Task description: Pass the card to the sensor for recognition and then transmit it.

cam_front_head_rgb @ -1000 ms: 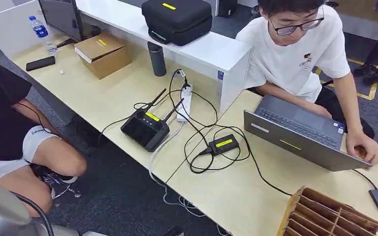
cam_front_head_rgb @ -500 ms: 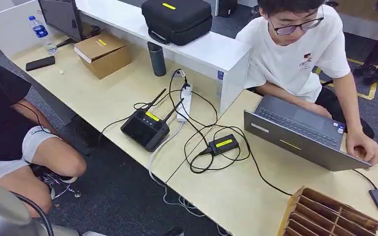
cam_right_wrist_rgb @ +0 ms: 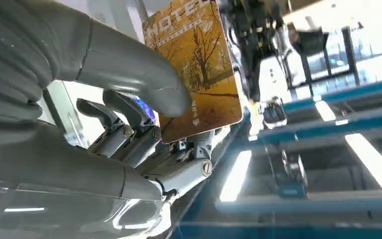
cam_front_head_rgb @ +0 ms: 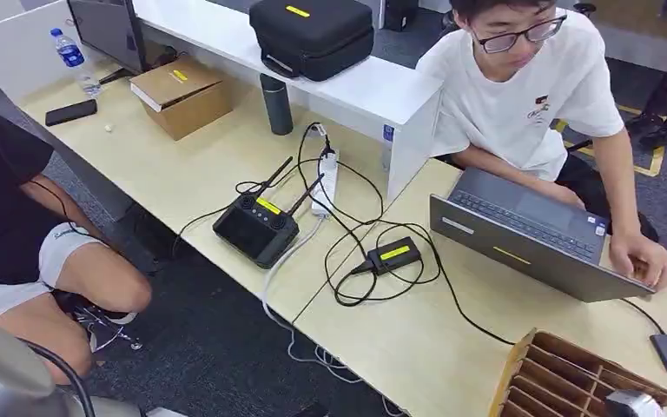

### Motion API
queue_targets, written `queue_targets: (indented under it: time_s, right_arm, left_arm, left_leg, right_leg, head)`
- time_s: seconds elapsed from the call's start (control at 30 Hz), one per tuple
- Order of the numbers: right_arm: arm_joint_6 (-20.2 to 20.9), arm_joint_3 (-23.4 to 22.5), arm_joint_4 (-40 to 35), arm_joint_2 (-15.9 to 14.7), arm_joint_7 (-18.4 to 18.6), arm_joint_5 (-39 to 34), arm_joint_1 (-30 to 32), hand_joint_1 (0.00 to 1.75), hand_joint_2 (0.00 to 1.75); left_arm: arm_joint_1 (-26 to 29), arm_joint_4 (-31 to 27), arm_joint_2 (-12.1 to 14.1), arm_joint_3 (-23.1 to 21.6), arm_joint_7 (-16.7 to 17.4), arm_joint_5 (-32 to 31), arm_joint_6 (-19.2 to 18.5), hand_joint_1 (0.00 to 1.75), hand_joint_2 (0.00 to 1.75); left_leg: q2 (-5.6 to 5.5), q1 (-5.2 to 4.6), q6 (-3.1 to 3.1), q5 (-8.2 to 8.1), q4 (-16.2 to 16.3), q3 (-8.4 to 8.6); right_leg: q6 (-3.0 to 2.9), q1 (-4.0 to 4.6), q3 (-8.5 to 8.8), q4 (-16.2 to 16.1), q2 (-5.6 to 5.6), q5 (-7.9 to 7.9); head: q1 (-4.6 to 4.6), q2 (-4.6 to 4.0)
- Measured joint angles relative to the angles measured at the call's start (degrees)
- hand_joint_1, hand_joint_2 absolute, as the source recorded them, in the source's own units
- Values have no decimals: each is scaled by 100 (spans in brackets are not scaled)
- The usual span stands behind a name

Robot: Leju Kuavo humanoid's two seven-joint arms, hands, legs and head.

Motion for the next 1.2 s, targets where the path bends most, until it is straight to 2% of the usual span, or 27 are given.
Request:
queue_targets:
  time_s: [0.23,0.53,0.67,0.87,0.9,1.2]
  right_arm:
    - [-177,168,1013,260,242,514,-1142,175,175]
    - [-140,385,2902,687,636,1028,-2728,175,175]
    - [-125,433,3505,888,693,988,-3145,175,175]
    - [-145,483,3933,1093,667,971,-3300,175,175]
    - [-147,492,3963,1113,658,960,-3300,0,175]
    - [-142,564,4110,1183,610,859,-3292,0,175]
  left_arm:
    - [-39,0,7,-179,66,-166,-44,0,175]
    - [-87,0,35,-420,122,-317,-125,0,175]
    - [-107,0,37,-498,127,-328,-127,0,175]
    - [-120,0,37,-542,153,-302,-131,0,175]
    - [-120,0,37,-542,155,-295,-133,0,175]
    - [-130,2,46,-584,153,-361,-229,0,175]
  left_leg:
    - [0,0,-3,8,0,-1]
    - [-9,0,-1,19,1,-2]
    - [-10,0,-1,19,1,-2]
    - [-16,1,-2,18,0,-3]
    - [-16,1,-2,18,0,-3]
    - [-17,0,-2,19,1,-4]
  right_leg:
    - [-2,0,-2,2,1,5]
    - [1,0,-2,5,-2,10]
    - [1,0,-3,5,-1,10]
    - [1,0,-3,4,-5,10]
    - [1,0,-3,4,-6,10]
    - [1,-1,-3,3,-6,10]
  head:
    - [0,0]
    - [0,0]
    - [-2,0]
    - [0,0]
    - [0,0]
    - [0,0]
